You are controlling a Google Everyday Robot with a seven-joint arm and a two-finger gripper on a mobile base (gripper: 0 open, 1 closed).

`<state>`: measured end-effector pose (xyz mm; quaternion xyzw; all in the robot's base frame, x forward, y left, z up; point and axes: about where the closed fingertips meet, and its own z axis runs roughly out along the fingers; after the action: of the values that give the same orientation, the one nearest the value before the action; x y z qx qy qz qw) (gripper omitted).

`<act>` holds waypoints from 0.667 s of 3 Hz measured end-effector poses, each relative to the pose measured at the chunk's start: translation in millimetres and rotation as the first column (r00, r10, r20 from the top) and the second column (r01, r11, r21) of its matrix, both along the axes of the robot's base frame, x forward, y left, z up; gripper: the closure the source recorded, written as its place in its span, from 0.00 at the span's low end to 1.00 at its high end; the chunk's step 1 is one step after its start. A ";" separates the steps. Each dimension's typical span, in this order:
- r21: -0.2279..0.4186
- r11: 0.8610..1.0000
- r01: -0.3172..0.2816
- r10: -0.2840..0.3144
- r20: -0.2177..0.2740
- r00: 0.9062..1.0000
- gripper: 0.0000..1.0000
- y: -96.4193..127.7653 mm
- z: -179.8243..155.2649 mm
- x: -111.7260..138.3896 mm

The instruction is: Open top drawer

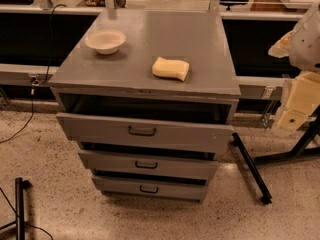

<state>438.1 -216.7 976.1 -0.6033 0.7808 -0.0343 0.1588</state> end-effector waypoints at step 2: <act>0.000 1.000 -0.024 0.024 -0.015 1.000 0.00 8.3 -9.3 4.7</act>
Offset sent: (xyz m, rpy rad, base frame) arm 0.0103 0.0174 -0.0271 -0.0002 0.0587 0.0564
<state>442.9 -208.4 966.8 -0.6128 0.7747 -0.0279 0.1534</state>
